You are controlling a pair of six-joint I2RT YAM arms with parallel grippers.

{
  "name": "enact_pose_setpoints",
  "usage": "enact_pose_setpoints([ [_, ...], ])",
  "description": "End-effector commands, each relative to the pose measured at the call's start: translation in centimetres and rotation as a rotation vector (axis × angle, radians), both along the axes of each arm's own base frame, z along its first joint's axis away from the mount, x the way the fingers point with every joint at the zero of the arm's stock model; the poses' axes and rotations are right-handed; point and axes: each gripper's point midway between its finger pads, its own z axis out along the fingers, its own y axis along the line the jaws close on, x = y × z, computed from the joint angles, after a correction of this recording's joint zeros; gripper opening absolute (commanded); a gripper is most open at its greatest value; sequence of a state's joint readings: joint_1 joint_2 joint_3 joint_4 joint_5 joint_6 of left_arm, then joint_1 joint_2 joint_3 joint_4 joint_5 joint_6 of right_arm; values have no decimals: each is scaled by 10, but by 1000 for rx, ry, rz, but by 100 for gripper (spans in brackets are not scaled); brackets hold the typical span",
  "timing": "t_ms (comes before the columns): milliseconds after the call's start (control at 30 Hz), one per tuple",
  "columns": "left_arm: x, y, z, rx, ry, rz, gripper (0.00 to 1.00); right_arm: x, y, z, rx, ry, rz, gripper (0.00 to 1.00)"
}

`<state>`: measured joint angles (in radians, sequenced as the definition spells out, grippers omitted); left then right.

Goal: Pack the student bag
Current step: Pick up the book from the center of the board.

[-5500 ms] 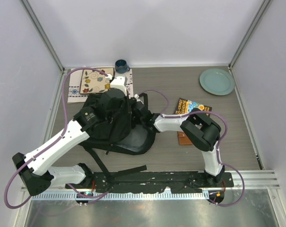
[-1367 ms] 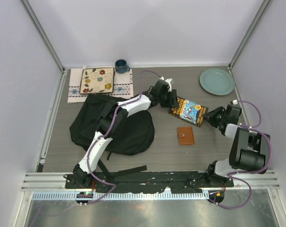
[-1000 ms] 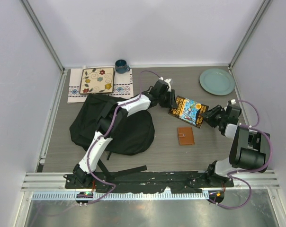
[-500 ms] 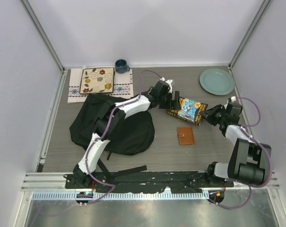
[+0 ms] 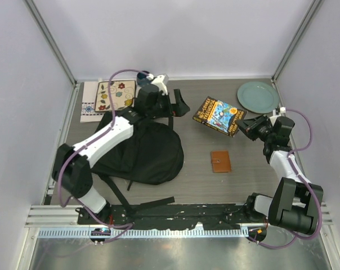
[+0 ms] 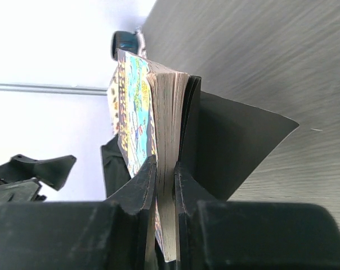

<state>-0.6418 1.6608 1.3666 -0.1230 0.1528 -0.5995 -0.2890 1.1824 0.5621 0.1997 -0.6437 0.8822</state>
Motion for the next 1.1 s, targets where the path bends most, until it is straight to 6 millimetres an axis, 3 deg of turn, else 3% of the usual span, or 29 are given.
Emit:
enact_pose_setpoints([
  [0, -14, 32, 26, -27, -62, 72, 100, 0, 28, 65, 78, -199, 132, 1],
  [33, -18, 39, 20, -25, -48, 88, 100, -1, 32, 67, 78, -200, 144, 0],
  [233, -40, 77, 36, -118, -47, 175, 100, -7, 73, 90, 71, -248, 240, 1],
  [300, -44, 83, 42, -156, -50, 191, 100, -7, 82, 94, 72, -261, 250, 1],
  [333, -47, 86, 41, -164, -47, 190, 100, -11, 96, 96, 84, -260, 283, 1],
  [533, -55, 87, 35, -190, 7, 187, 100, -21, 126, 99, 154, -285, 329, 1],
  [833, -67, 93, 15, -263, 168, 249, 100, -28, 139, 103, 206, -320, 349, 0],
  [1067, -67, 78, 27, -425, 186, 201, 100, -33, 151, 105, 223, -326, 399, 1],
])
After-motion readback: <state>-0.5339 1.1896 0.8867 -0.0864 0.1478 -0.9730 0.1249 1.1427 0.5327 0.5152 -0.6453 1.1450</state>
